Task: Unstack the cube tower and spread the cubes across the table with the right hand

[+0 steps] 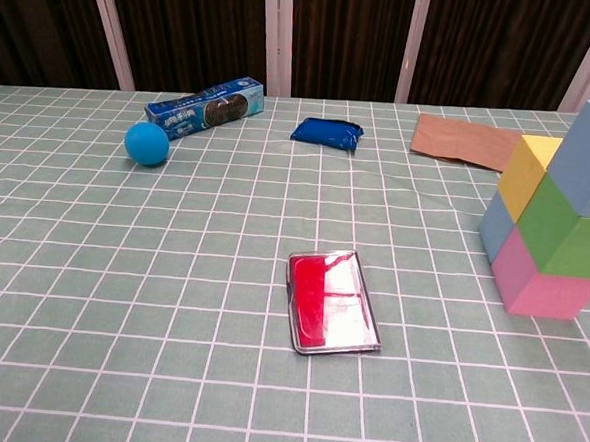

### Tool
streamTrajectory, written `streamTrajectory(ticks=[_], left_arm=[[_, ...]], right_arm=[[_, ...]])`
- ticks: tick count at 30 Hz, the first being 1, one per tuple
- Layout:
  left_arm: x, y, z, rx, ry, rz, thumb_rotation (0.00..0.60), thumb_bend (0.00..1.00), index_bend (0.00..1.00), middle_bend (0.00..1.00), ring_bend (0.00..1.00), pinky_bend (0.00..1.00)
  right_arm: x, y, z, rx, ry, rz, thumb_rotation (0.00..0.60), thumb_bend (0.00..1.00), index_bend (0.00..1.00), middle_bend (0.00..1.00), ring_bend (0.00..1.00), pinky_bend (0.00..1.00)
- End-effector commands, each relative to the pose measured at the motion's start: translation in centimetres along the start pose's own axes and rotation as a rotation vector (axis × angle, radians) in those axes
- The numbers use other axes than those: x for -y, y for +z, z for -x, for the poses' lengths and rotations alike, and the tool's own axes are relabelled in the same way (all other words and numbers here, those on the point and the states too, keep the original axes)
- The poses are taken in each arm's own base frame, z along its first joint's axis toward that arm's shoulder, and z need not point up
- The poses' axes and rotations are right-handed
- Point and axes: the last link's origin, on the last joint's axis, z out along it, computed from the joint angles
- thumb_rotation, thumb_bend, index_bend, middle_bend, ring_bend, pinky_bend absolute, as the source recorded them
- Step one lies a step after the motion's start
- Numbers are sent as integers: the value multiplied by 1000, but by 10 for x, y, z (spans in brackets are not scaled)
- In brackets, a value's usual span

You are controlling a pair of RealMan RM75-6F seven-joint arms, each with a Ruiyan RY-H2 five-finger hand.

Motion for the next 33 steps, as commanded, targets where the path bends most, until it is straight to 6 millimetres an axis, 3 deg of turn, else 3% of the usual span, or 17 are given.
streamTrajectory(ticks=[1, 11, 21, 33], left_arm=[[2, -4, -4, -12, -12, -4, 600, 322, 70, 0, 0, 18], [15, -3, -13, -44, -59, -58, 600, 322, 70, 0, 0, 17], [14, 0, -12, -38, -47, -40, 600, 322, 70, 0, 0, 9], [14, -1, -13, -41, -49, -45, 600, 322, 70, 0, 0, 9]], right_arm=[[7, -1, -1, 33, 75, -12, 600, 261, 0, 0, 0, 0], [43, 35, -12, 161, 88, -70, 600, 262, 0, 0, 0, 0], [95, 68, -21, 217, 27, -93, 600, 263, 0, 0, 0, 0], [141, 96, -30, 268, -96, -76, 600, 262, 0, 0, 0, 0]])
